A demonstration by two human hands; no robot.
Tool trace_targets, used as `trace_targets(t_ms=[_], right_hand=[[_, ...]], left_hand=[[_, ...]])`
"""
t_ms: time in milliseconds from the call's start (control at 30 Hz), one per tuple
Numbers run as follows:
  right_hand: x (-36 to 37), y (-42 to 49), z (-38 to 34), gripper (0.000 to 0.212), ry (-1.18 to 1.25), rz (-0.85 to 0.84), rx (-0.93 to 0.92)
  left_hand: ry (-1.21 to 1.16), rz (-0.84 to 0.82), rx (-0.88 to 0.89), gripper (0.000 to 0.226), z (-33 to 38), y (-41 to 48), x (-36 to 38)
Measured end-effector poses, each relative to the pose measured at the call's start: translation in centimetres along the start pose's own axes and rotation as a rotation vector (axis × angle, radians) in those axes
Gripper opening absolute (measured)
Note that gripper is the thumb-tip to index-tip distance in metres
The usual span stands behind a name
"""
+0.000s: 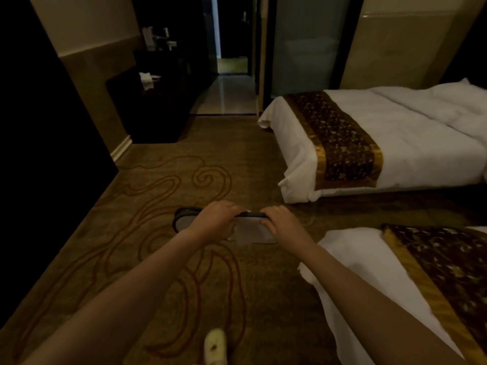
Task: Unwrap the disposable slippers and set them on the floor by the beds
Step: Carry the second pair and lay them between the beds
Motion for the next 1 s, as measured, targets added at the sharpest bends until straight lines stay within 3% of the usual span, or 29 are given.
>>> trace_targets(t_ms=[433, 700, 1000], right_hand=[[-3.3, 22.2, 11.1, 0.026, 0.009, 0.126, 0.354], [-5.6, 28.2, 21.7, 0.028, -0.012, 0.227, 0.555], [-10.0, 36.7, 37.2, 0.031, 0.054, 0.294, 0.692]], left_hand=[[-0.13, -0.074, 0.352, 0.043, -14.7, 27.6, 1.1], [-0.226, -0.086, 0.531, 0.034, -14.3, 42.1, 3.4], [-0.163, -0.106, 0.638, 0.033, -12.2, 62.6, 6.8]])
Point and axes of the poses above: each hand's wrist, its own y-axis towards the middle knuckle, its own x-axis out of the palm, z = x × y, the point moved 4 cm from there along y, towards the middle knuckle, and after that the axes turned 11 degrees about x, right-handed, at the moved point
